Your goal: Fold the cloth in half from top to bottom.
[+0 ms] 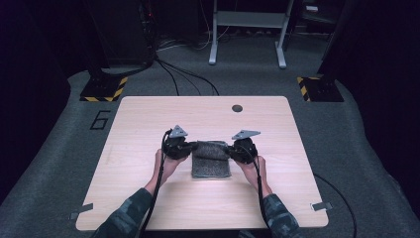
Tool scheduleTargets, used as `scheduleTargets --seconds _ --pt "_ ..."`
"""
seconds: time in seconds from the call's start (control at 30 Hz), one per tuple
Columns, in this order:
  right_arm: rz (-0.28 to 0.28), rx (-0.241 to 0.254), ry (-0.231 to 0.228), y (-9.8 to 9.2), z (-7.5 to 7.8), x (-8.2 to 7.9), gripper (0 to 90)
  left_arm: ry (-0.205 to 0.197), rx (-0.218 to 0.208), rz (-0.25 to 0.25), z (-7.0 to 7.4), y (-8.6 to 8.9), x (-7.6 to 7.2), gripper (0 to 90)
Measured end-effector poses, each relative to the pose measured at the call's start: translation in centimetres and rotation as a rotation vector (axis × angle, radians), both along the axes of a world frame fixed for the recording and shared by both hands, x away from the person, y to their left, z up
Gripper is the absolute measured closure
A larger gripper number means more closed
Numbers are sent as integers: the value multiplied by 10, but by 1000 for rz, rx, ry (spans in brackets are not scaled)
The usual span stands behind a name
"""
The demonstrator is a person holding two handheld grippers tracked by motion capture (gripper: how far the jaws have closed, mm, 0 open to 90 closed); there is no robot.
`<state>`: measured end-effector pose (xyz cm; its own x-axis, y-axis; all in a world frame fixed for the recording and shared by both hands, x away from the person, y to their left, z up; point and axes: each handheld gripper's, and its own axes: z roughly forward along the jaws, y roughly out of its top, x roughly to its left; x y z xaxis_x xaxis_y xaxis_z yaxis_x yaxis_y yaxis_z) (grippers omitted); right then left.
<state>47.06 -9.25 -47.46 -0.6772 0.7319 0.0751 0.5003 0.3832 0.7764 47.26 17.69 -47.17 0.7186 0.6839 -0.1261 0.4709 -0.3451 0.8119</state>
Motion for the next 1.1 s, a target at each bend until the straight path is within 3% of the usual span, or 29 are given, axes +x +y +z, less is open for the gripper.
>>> scheduleTargets --seconds 0.1,0.23,0.43,0.53,0.67,0.77,0.9,0.97,1.03,1.1 --pt "1 -6 0 -3 -2 -5 842 29 -1 -14 -9 2 -5 795" --pt "24 -13 5 -4 -4 -14 809 77 -34 -21 -19 8 -9 745" --pt "80 -7 34 -10 -3 -30 587 155 -62 -46 -22 21 -24 496" --pt "105 23 37 -17 1 -39 468 163 -75 -38 -19 31 -33 384" --pt "121 52 25 -24 9 -41 364 162 -86 -9 -14 42 -35 328" --pt "105 74 14 -26 12 -36 332 144 -95 23 -10 43 -29 301" --pt "25 28 29 -17 6 -22 254 121 -77 68 -9 25 -16 271" --pt "-23 -7 24 -11 0 -14 240 99 -38 85 -10 12 -9 255" --pt "-49 -11 42 -7 -6 -7 225 97 -10 82 -15 2 -3 240" --pt "-65 -63 47 -2 -13 -4 191 103 26 64 -21 -6 0 203"
